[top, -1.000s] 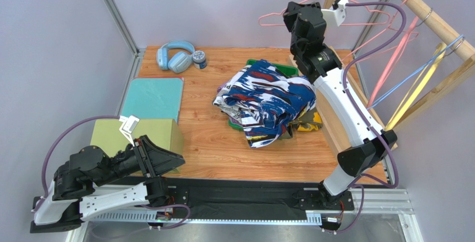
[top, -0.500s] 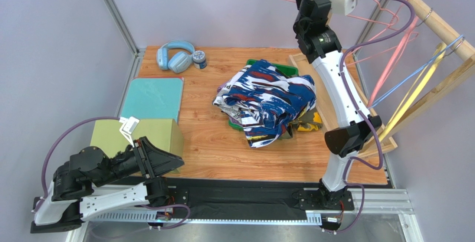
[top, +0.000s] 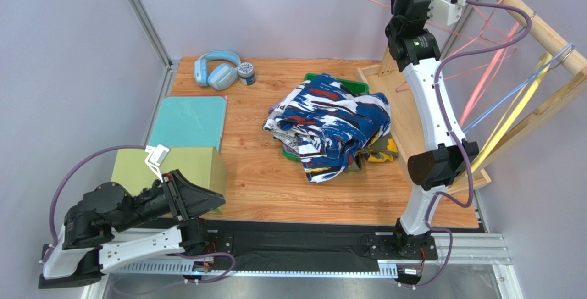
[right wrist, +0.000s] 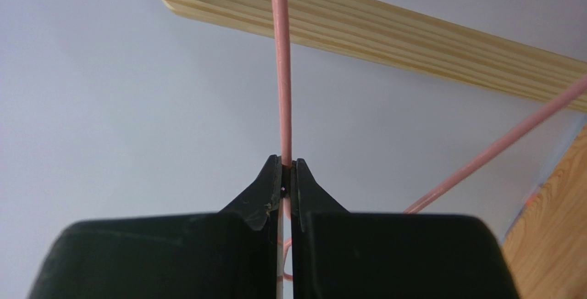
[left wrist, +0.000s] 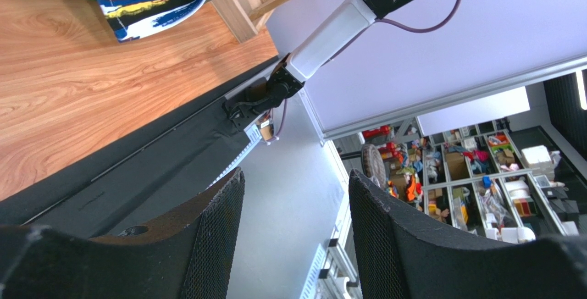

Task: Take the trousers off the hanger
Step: Hang the hanger back to the clothesline with the right arm

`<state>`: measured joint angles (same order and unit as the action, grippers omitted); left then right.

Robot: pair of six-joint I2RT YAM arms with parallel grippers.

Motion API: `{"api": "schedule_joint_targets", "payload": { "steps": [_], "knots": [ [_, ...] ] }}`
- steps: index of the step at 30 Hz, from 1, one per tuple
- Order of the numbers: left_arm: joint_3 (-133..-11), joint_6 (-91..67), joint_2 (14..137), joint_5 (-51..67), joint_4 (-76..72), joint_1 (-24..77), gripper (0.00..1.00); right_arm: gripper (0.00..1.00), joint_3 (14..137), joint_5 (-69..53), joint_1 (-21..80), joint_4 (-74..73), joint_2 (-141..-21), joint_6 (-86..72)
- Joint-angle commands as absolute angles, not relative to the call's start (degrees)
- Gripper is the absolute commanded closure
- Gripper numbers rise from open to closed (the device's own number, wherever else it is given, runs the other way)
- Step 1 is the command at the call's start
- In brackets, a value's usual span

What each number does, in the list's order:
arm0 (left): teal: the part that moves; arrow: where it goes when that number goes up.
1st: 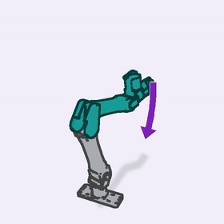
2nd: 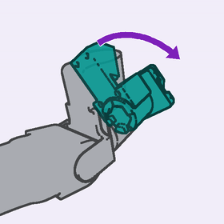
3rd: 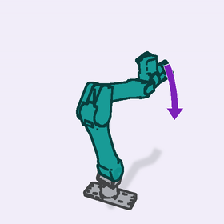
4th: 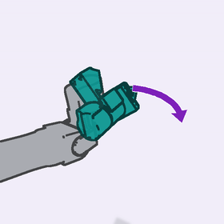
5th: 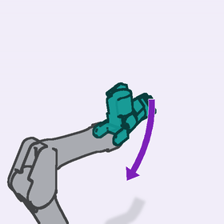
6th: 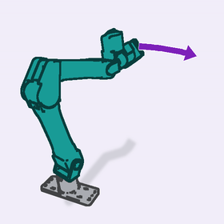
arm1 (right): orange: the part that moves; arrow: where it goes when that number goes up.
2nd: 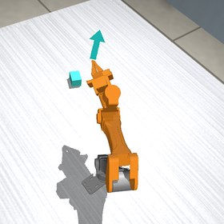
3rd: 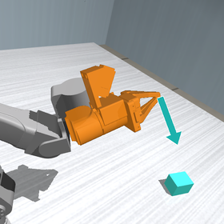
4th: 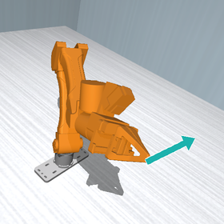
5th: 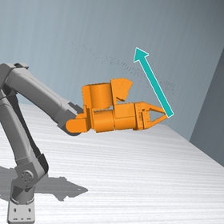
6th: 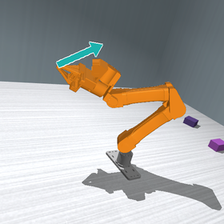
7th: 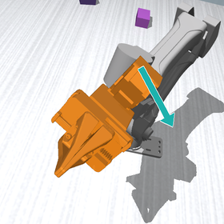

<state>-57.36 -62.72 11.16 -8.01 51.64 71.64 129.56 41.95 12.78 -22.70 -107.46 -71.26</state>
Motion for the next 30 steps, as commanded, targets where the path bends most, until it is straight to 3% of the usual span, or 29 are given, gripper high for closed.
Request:
{"api": "schedule_joint_targets", "payload": {
  "steps": [1,7,10,11,13,14,16,17,21,30],
  "knots": [
    [-56.78,-62.75,12.92,-6.94,50.36,71.72,0.37,1.0,124.39,40.7,12.39,-23.56,-104.24,-76.72],
    [-56.08,-63.11,13.1,-6.24,49.13,71.72,0.37,0.97,118.48,39.29,12.57,-22.41,-101.16,-76.91],
    [-55.81,-63.19,13.27,-6.15,48.96,71.72,0.37,0.76,119.26,37.45,13.7,-21.1,-101.34,-69.81],
    [-55.64,-63.19,13.27,-6.15,48.61,71.72,0.37,0.62,119.88,37.27,14.15,-21.09,-101.42,-67.78],
    [-55.37,-63.19,13.45,-5.98,48.17,71.72,0.37,0.47,122.68,38.13,15.81,-22.93,-101.95,-62.51],
    [-55.37,-63.19,13.45,-5.89,47.82,71.72,0.37,0.33,123.65,39.28,16.6,-26.25,-101.87,-61.53],
    [-55.2,-63.11,13.54,-5.54,47.72,71.72,0.37,0.22,125.15,44.19,19.67,-27.51,-101.17,-55.68],
    [-55.11,-63.19,13.62,-5.54,47.64,71.72,0.37,0.0,126.2,46.12,20.73,-29.77,-101.34,-53.29],
    [-54.49,-63.54,13.27,-5.27,47.29,71.81,0.37,0.0,133.07,60.87,26.27,-39.55,-102.57,-46.08],
    [-52.3,-63.98,11.6,-5.71,46.93,71.72,0.37,0.0,109.53,63.82,37.69,-23.67,-87.74,-21.13]
  ]
}}
